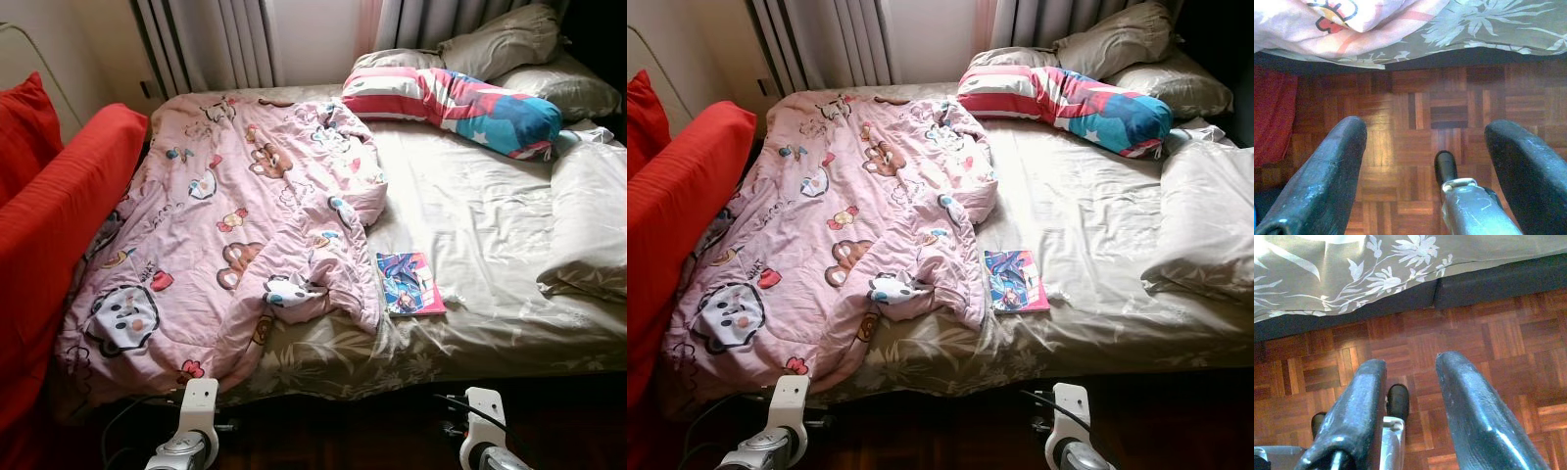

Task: Clean up the room

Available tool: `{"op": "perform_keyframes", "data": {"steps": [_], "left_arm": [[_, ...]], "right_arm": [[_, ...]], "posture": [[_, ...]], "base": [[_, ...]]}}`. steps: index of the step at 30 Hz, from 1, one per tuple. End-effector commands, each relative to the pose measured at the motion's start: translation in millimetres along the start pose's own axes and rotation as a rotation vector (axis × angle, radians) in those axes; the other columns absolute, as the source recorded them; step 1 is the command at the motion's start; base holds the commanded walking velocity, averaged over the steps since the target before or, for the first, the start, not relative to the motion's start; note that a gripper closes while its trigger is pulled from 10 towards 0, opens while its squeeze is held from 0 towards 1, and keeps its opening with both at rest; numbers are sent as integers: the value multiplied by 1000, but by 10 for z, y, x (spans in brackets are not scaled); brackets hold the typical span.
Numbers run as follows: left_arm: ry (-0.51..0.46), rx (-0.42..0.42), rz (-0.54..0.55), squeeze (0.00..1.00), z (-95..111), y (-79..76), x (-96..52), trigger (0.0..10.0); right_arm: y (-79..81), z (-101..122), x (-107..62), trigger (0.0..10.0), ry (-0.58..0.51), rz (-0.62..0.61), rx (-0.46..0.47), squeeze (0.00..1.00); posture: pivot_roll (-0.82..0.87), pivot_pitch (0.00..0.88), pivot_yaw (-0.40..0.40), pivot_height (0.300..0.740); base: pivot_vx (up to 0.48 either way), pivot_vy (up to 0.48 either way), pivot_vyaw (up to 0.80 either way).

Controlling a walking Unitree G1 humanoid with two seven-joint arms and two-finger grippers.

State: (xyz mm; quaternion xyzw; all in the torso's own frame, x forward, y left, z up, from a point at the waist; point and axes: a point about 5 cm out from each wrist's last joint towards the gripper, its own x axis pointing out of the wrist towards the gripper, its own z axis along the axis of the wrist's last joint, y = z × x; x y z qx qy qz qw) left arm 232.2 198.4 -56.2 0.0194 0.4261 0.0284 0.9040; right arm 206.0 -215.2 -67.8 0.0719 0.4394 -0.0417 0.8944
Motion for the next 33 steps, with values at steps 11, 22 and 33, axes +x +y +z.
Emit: {"op": "perform_keyframes", "data": {"steps": [11, 22, 33], "left_arm": [[18, 17, -8, 0, -55, 22, -8, 10000], [22, 23, -15, 0, -72, 16, -10, 10000], [22, 22, -14, 0, -72, 20, -10, 10000]], "right_arm": [[-10, -57, -9, 10000, 12, -9, -1, 0], [-15, -72, -12, 10000, 15, -9, -5, 0], [-12, -73, -11, 10000, 13, -11, -2, 0]], "posture": [[-18, 34, 45, 740], [-19, 14, 45, 740], [-19, 16, 49, 740]], "base": [[0, -77, 0], [0, -341, 0], [0, -342, 0]]}}
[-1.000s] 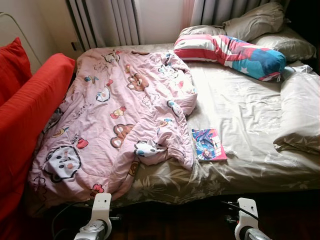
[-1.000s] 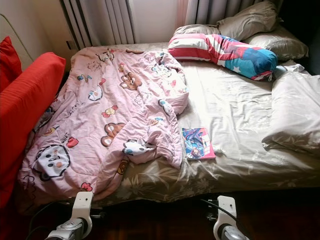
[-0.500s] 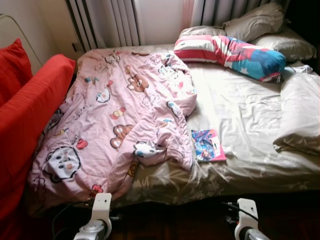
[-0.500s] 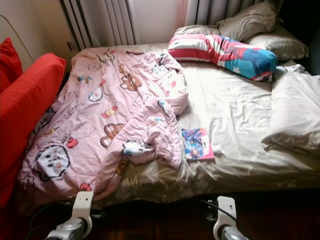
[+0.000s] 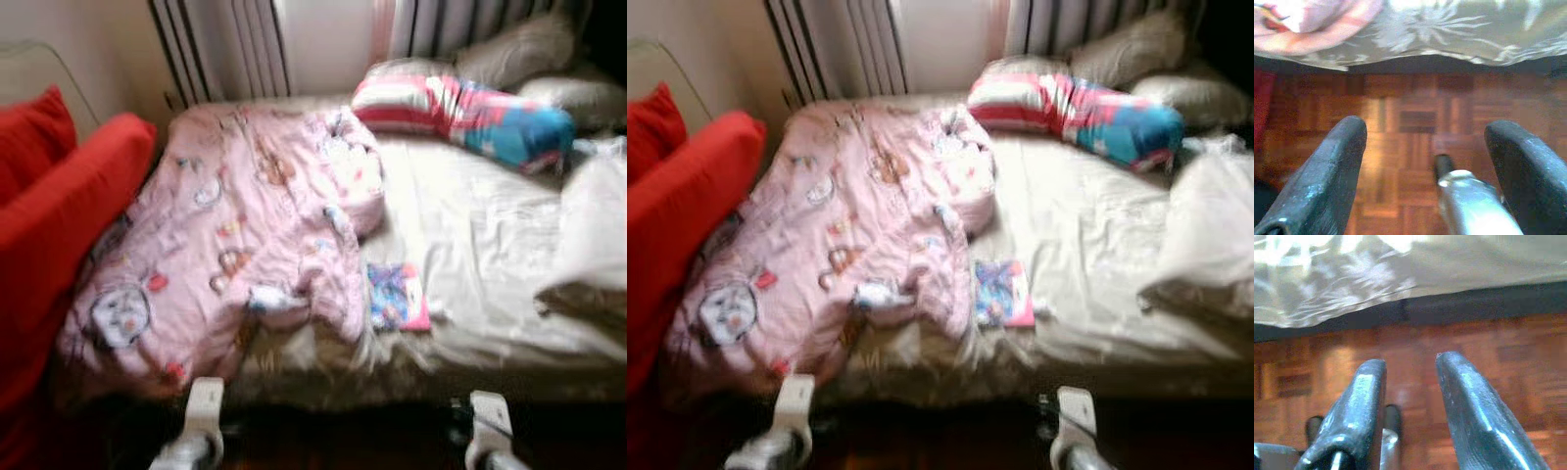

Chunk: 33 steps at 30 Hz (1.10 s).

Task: Clean up the room

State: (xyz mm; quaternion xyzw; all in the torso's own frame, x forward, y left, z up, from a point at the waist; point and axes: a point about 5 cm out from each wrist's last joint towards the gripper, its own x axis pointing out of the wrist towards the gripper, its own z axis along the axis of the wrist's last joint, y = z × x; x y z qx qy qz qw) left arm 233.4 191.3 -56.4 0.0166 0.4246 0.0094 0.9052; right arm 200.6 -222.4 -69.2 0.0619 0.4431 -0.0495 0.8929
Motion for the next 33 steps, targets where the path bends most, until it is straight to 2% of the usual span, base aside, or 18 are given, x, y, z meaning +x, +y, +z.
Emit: {"op": "perform_keyframes", "data": {"steps": [1, 8, 21, 24, 27, 28, 29, 31, 33], "left_arm": [[27, 10, 22, 0, -82, 89, -18, 10000], [-19, -15, 24, 0, -40, 95, -18, 10000], [-240, -72, 60, 0, 103, 117, -57, 10000], [-301, -91, 45, 0, 139, 108, -75, 10000], [-322, -94, 30, 0, 153, 96, -81, 10000], [-535, -51, 20, 0, 748, 224, -135, 10000], [-609, -31, 18, 0, 949, 251, -175, 10000], [-694, -23, 17, 0, 1144, 245, -228, 10000], [-757, -27, 9, 0, 1236, 199, -267, 10000]], "right_arm": [[69, -33, 9, 10000, 7, 13, 9, 0], [84, 1, 13, 10000, -28, 6, 23, 0], [63, 145, -22, 10000, -233, -50, 4, 0], [52, 192, -48, 10000, -311, -68, 10, 0], [51, 207, -57, 10000, -337, -62, 17, 0], [74, 421, -67, 10000, -432, -52, 3, 0], [90, 568, -79, 10000, -493, -48, -2, 0], [152, 1103, -147, 10000, -668, -45, -18, 0], [169, 1315, -210, 10000, -760, -59, -17, 0]], "posture": [[-19, 16, 49, 740], [-28, 19, 66, 740], [-40, 55, 76, 740], [-58, 68, 78, 740], [-57, 70, 76, 740], [-61, 73, 71, 740], [-61, 75, 68, 740], [-60, 75, 66, 740], [-55, 73, 59, 740]], "base": [[0, -341, 0], [0, 0, 0], [0, 0, 0], [0, 0, 0], [0, 0, 0], [0, 0, 0], [0, 0, 0], [0, 0, 0], [0, 0, 0]]}}
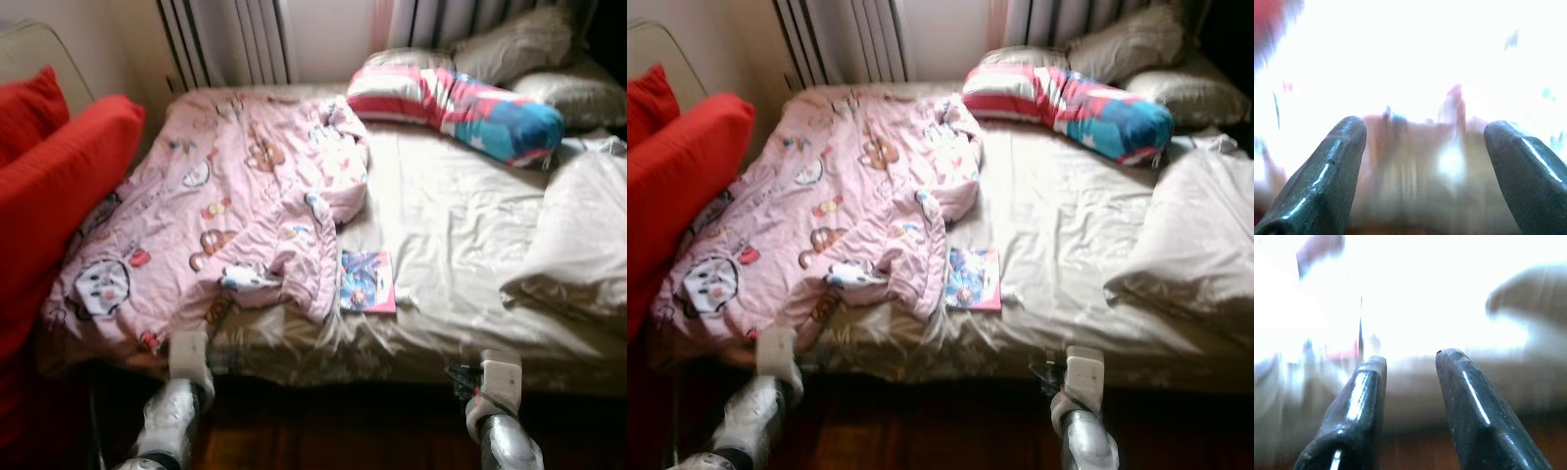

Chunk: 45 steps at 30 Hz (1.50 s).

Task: Clean up the room

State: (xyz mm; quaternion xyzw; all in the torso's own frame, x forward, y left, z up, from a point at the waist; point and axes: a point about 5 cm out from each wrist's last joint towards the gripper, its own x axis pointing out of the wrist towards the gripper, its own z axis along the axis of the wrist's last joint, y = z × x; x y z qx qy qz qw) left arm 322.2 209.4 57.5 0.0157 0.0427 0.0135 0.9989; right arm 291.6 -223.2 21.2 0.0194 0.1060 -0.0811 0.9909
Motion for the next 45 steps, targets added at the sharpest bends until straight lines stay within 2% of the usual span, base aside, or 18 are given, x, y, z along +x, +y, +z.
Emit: {"op": "perform_keyframes", "data": {"steps": [1, 2, 4, 5, 8, 9, 14, 19, 23, 28, 29, 32, 33, 37, 45], "left_arm": [[9, -18, -9, 0, -108, -39, -83, 10000], [9, -18, -9, 0, -108, -39, -83, 10000], [-29, -33, -15, 0, -55, -53, -69, 10000], [-39, -36, -20, 0, -47, -56, -72, 10000], [-77, -14, -64, 0, -11, -97, -83, 10000], [-99, 5, -105, 0, -9, -153, -118, 10000], [-148, 22, -136, 0, -10, -208, -213, 10000], [-149, 23, -108, 0, -62, -119, -313, 10000], [-98, 20, -82, 0, -237, 20, -551, 10000], [-64, -5, -60, 0, -294, 150, -639, 10000], [-57, 22, -71, 0, -288, 202, -650, 10000], [-54, 8, -57, 0, -262, 272, -675, 10000], [-48, 27, -74, 0, -251, 298, -708, 10000], [-42, 57, -95, 0, -245, 307, -759, 10000], [-19, -3, -64, 0, -283, 234, -814, 10000]], "right_arm": [[-26, 108, 13, 10000, -77, -23, -5, 0], [-26, 108, 13, 10000, -77, -23, -5, 0], [-33, 162, 4, 10000, -125, -10, -87, 0], [-38, 163, -7, 10000, -135, -10, -95, 0], [-74, 188, -23, 10000, -168, -26, -76, 0], [-93, 212, -33, 10000, -189, -29, -75, 0], [-119, 213, -122, 10000, -241, -37, -72, 0], [-99, 103, -261, 10000, -245, -17, -84, 0], [-121, -111, -458, 10000, -193, -18, -83, 0], [-132, -212, -561, 10000, -152, -64, -30, 0], [-99, -211, -596, 10000, -154, -49, -40, 0], [-19, -196, -653, 10000, -163, -3, -36, 0], [-19, -239, -688, 10000, -147, -2, -43, 0], [-111, -311, -726, 10000, -115, -48, -41, 0], [-232, -367, -833, 10000, -64, -70, -45, 0]], "posture": [[-52, 67, 59, 740], [-52, 67, 59, 740], [-64, 52, 68, 740], [-68, 44, 71, 740], [-72, 29, 76, 740], [-77, 11, 80, 740], [-71, 0, 65, 740], [-82, 0, 58, 740], [-91, 0, 66, 740], [-102, 0, 68, 740], [-110, 0, 69, 740], [-110, 0, 71, 740], [-114, 0, 72, 740], [-108, 0, 70, 740], [-96, 13, 53, 740]], "base": [[0, 0, 0], [0, 0, 0], [0, 0, 0], [0, 0, 0], [0, 0, 0], [0, 0, 0], [0, 0, 0], [0, 0, 0], [0, 0, 0], [0, 0, 0], [0, 0, 0], [0, 0, 0], [0, 0, 0], [0, 0, 0], [0, 0, 0]]}}
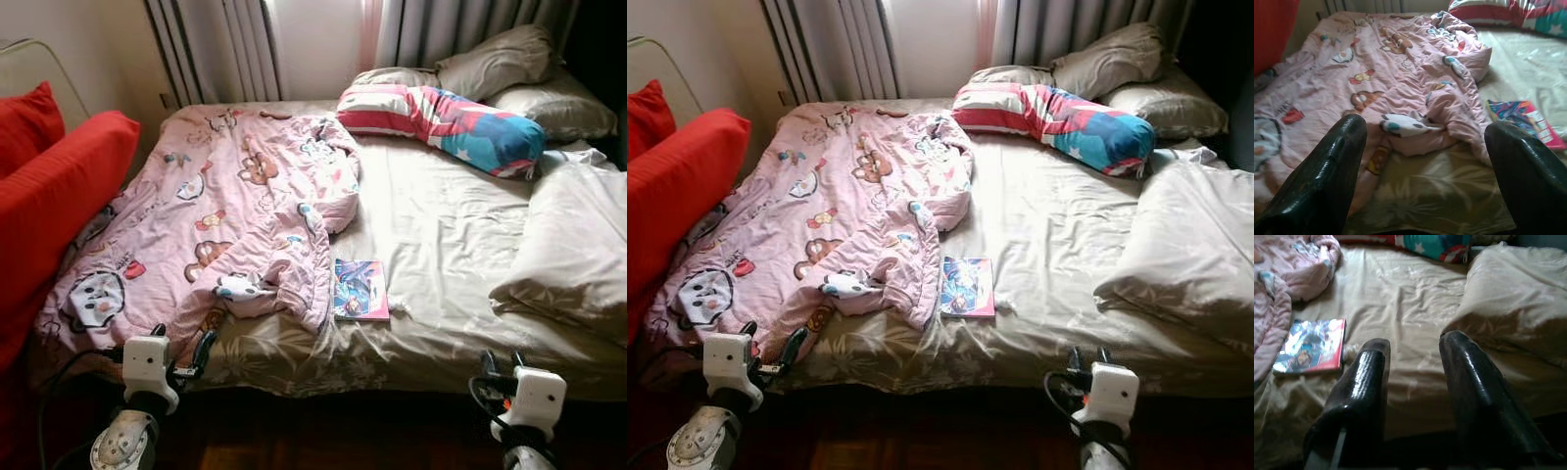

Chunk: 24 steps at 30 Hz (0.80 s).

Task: Clean up the room

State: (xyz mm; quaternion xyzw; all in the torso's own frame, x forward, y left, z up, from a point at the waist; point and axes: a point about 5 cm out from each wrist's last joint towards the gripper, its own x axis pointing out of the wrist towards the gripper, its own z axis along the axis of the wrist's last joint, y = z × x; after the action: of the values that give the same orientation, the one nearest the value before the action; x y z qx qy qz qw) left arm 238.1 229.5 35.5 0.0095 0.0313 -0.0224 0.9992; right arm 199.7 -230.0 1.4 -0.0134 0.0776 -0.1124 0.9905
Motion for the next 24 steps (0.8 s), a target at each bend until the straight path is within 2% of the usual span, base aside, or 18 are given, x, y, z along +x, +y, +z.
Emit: {"op": "perform_keyframes", "data": {"steps": [1, 5, 9, 14, 18, 24], "left_arm": [[4, 7, 14, 0, 16, 22, 5, 10000], [0, -9, 44, 0, 47, 56, 27, 10000], [4, 8, 10, 0, 48, 9, 10, 10000], [16, -8, 17, 0, 26, -33, -29, 10000], [20, -9, 10, 0, 22, -67, -39, 10000], [30, -17, 4, 0, 26, -77, -71, 10000]], "right_arm": [[-17, -4, 6, 10000, 10, -2, 4, 0], [-13, 8, 68, 10000, 17, -9, 9, 0], [48, 79, 102, 10000, -1, 16, 6, 0], [48, 66, 54, 10000, 15, 59, -17, 0], [50, 42, 25, 10000, 22, 64, -19, 0], [23, 81, -22, 10000, 22, 71, -12, 0]], "posture": [[-85, 18, 50, 740], [-70, 45, 56, 740], [-69, 84, 49, 740], [-68, 89, 50, 740], [-64, 88, 52, 740], [-90, 110, 51, 740]], "base": [[0, 0, 0], [0, 0, 0], [0, 0, 0], [0, 0, 0], [0, 0, 625], [0, 0, 0]]}}
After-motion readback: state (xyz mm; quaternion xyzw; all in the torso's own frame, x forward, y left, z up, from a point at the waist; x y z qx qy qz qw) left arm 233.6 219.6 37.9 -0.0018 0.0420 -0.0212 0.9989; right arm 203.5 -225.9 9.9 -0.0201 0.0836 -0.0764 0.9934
